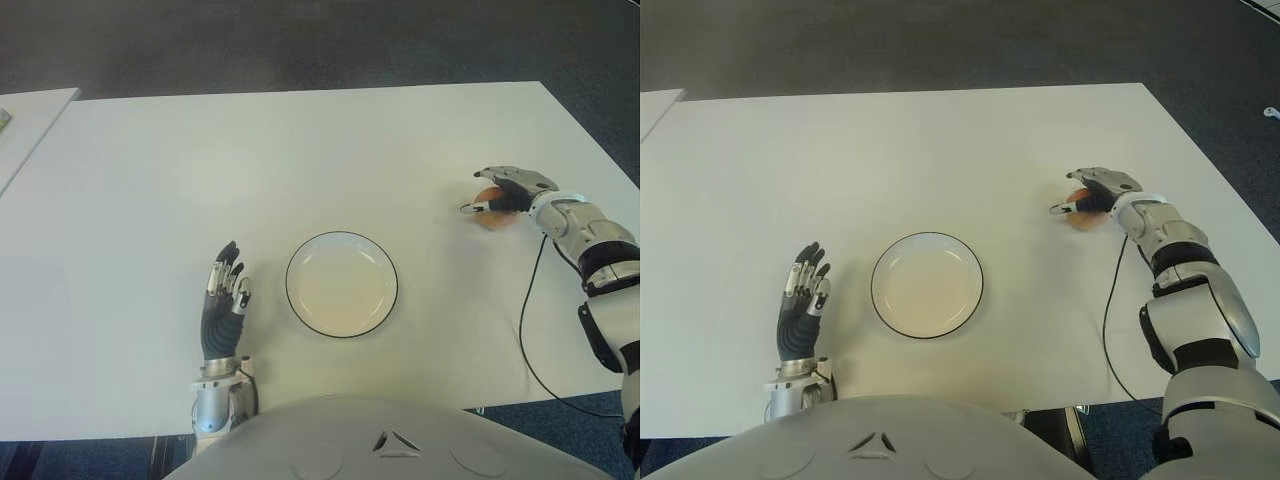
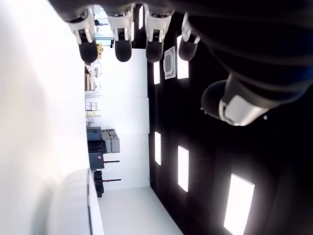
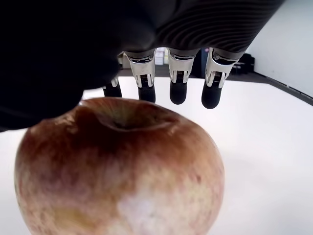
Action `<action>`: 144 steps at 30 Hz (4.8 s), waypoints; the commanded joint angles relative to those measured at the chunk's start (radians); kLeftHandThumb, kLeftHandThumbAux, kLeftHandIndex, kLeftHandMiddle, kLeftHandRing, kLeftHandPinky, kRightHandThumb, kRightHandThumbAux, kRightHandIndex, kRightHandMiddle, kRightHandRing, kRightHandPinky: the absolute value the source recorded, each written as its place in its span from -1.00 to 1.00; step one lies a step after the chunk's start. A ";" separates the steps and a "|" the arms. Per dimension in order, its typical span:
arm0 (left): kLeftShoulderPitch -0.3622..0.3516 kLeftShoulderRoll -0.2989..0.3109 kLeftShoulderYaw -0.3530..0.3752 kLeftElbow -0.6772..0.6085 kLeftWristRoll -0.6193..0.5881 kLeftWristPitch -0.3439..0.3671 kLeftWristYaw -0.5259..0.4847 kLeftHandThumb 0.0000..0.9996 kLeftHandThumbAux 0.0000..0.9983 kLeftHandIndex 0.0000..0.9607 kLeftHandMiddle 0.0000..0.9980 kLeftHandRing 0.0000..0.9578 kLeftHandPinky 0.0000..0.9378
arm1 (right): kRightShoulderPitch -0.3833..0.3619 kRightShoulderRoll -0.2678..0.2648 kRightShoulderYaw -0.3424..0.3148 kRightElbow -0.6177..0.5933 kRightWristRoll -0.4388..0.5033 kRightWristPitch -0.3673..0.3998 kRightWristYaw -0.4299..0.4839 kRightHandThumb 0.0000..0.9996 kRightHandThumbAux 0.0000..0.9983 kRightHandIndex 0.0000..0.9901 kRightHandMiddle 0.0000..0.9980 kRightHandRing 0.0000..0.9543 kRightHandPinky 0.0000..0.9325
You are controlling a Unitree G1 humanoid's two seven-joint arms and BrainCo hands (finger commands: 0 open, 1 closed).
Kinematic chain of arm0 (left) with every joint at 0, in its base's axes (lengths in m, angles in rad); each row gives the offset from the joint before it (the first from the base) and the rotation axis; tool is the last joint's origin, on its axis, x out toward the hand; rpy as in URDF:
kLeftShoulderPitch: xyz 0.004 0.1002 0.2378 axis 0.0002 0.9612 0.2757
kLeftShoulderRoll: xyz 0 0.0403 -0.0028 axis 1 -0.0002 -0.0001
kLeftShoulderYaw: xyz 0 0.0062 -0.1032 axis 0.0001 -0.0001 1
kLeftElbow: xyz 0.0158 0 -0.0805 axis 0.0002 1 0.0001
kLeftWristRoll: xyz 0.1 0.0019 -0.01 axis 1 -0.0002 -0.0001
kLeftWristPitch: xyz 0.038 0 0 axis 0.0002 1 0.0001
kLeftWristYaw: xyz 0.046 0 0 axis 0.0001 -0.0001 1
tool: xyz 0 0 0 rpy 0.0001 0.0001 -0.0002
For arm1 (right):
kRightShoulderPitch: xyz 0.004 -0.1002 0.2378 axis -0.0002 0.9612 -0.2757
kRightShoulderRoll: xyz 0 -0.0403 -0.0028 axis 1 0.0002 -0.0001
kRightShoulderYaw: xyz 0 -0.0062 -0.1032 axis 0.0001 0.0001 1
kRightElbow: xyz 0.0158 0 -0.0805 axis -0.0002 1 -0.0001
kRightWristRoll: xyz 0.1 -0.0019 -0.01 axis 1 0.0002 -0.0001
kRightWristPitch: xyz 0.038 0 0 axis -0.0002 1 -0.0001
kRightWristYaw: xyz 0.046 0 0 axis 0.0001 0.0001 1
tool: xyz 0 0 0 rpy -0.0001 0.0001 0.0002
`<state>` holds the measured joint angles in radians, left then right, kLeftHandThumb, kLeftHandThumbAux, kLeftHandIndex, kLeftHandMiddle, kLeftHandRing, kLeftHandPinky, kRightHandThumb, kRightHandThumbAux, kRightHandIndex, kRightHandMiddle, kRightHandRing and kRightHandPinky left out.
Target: Put the apples into the plate.
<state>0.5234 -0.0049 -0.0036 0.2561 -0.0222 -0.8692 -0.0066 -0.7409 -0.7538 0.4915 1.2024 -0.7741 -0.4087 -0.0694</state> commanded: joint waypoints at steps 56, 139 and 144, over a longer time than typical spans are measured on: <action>0.074 0.071 0.044 -0.041 -0.127 0.043 -0.130 -1.00 -0.20 -1.00 -1.00 -1.00 -1.00 | 0.124 0.108 -0.034 0.074 0.125 0.057 -0.065 -0.53 -0.37 -1.00 -1.00 -1.00 -0.85; 0.071 0.055 0.103 -0.089 -0.091 0.095 -0.119 -1.00 -0.16 -1.00 -0.99 -1.00 -1.00 | 0.151 0.159 -0.039 0.110 0.133 0.100 -0.323 0.71 0.36 -0.20 0.03 0.57 -0.77; 0.067 0.055 0.103 -0.081 -0.091 0.092 -0.119 -1.00 -0.16 -1.00 -0.99 -1.00 -1.00 | 0.151 0.159 -0.044 0.110 0.137 0.096 -0.324 0.71 0.36 -0.20 0.03 0.58 -0.72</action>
<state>0.5988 0.0454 0.0991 0.1590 -0.1099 -0.7838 -0.1128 -0.6417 -0.6221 0.4404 1.2875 -0.6348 -0.3075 -0.4240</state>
